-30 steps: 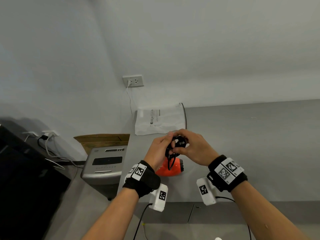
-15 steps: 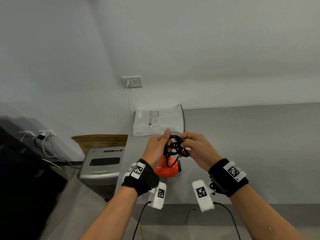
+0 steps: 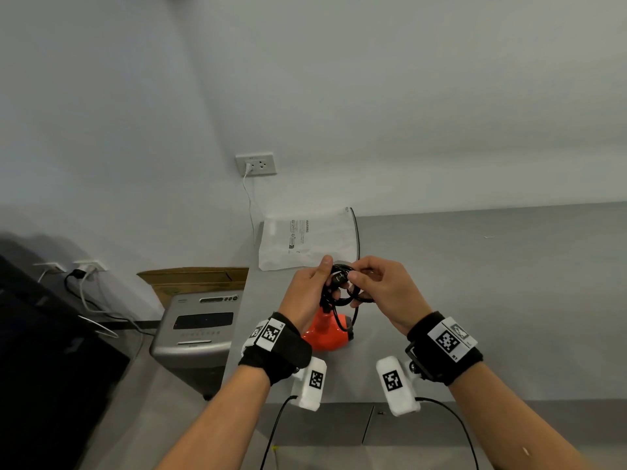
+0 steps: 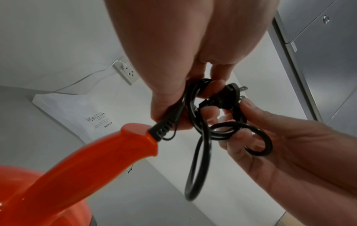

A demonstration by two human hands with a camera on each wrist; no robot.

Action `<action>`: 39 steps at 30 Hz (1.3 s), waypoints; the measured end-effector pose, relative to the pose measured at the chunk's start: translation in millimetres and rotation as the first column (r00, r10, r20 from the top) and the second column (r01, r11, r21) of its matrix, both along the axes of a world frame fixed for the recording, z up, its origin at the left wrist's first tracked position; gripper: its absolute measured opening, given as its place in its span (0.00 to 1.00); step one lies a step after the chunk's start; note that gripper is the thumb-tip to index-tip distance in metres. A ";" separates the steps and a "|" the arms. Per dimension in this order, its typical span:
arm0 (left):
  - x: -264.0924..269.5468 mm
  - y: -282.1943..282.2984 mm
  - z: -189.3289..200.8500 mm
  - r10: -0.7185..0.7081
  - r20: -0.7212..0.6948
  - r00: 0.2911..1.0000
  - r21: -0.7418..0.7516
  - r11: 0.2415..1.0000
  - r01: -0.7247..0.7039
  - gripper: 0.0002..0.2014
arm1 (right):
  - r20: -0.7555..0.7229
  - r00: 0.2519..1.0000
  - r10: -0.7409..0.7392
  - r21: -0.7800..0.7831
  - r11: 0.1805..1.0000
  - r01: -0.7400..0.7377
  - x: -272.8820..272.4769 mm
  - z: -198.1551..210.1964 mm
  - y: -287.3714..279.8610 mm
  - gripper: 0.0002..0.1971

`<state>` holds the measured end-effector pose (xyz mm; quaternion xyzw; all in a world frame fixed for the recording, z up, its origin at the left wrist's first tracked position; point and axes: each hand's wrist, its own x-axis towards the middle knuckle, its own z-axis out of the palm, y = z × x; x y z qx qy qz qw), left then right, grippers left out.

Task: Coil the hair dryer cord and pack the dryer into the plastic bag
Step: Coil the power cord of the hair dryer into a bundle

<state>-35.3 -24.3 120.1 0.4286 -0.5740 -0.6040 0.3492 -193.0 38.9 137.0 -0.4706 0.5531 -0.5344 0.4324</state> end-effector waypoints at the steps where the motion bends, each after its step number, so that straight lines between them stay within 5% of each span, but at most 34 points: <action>1: -0.9 0.5 0.3 -0.005 0.004 1.000 0.006 1.000 0.005 0.27 | -0.021 1.000 -0.022 -0.009 1.000 0.022 1.1 -1.0 -0.4 0.04; 7: 0.3 4.1 0.6 -0.091 -0.067 0.994 0.034 0.995 0.094 0.11 | -0.235 0.954 -0.184 -0.108 0.981 0.163 11.0 -6.5 0.0 0.05; 10: -0.5 5.6 -0.8 -0.104 -0.027 0.994 -0.008 0.995 0.104 0.13 | -0.188 0.962 -0.200 -0.087 0.979 0.186 11.0 -6.4 0.8 0.03; 16: -7.6 9.6 2.2 -0.020 0.058 0.998 -0.046 0.999 0.023 0.02 | -0.085 0.975 -0.203 -0.051 0.979 0.200 17.6 -2.9 -0.6 0.02; 21: -5.2 8.8 6.1 -0.026 -0.221 0.975 0.154 0.986 0.061 0.13 | -0.087 0.990 -0.115 0.004 0.993 0.116 6.1 -11.6 -3.4 0.05; 23: -5.6 5.6 3.8 0.005 -0.203 0.979 0.122 0.992 0.020 0.14 | -0.152 0.988 -0.021 0.033 0.999 0.026 2.3 -18.7 -0.8 0.06; 27: -5.6 2.6 0.7 0.013 -0.112 0.994 0.004 1.000 -0.013 0.16 | -0.022 0.978 0.205 0.085 0.976 -0.203 -2.6 -42.7 9.1 0.15; 31: -6.1 2.6 3.8 -0.025 -0.105 0.994 -0.016 1.000 0.023 0.16 | -0.060 0.963 0.261 0.135 0.958 -0.252 1.4 -65.8 11.8 0.24; 35: -9.9 -1.5 -0.6 -0.012 -0.117 0.993 -0.015 1.000 0.010 0.16 | -0.382 0.909 0.168 0.171 0.979 -0.109 5.3 -80.5 2.8 0.04; 39: -8.6 -7.7 -1.0 0.064 -0.145 0.987 0.018 0.998 -0.062 0.17 | -0.457 0.848 0.269 0.235 0.956 -0.176 2.5 -97.0 21.0 0.10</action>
